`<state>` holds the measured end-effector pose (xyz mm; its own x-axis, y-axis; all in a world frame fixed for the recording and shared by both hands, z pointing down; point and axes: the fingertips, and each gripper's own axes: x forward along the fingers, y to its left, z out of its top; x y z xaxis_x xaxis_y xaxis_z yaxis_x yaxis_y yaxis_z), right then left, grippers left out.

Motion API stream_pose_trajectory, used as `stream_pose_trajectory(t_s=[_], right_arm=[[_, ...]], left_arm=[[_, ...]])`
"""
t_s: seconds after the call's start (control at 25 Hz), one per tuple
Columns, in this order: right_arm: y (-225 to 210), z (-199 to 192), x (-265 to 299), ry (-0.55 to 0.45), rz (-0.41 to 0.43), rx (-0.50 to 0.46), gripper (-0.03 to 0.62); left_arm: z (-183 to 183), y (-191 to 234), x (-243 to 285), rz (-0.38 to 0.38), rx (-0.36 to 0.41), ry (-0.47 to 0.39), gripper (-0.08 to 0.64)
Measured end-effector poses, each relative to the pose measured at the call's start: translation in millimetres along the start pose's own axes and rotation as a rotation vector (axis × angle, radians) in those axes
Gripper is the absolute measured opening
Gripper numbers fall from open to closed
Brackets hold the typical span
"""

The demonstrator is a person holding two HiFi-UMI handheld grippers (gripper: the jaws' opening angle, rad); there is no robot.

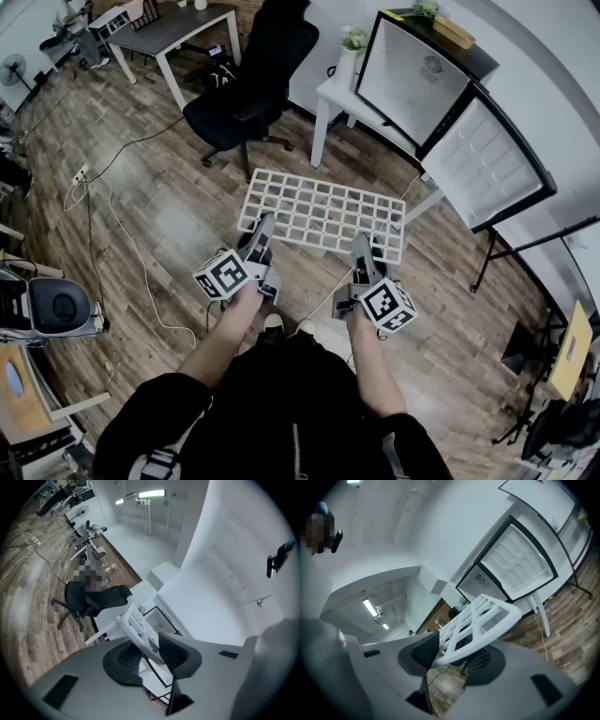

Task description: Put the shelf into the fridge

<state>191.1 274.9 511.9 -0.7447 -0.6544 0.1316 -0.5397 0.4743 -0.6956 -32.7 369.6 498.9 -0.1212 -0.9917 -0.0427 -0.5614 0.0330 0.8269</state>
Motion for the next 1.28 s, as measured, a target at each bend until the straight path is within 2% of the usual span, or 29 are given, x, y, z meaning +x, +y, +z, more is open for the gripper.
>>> stream_pose_trajectory(t_s=[0.44, 0.72, 1.0, 1.28], right_arm=[[-24.0, 13.3, -3.0, 0.029, 0.033, 0.029, 0.164], [-35.1, 2.1, 12.7, 0.073, 0.035, 0.053, 0.163], [-32.5, 7.9, 78.4, 0.065, 0.023, 0.056, 0.161], [-28.8, 23.2, 165.5, 0.011, -0.041, 0.084, 0.158]], left_arm=[[-22.0, -10.5, 11.5, 0.020, 0.008, 0.001, 0.104], [-24.7, 7.1, 15.5, 0.056, -0.004, -0.003, 0.104], [6.4, 33.1, 71.3, 0.036, -0.024, 0.010, 0.104], [57.8, 64.3, 163.1, -0.010, -0.012, 0.084, 0.104]])
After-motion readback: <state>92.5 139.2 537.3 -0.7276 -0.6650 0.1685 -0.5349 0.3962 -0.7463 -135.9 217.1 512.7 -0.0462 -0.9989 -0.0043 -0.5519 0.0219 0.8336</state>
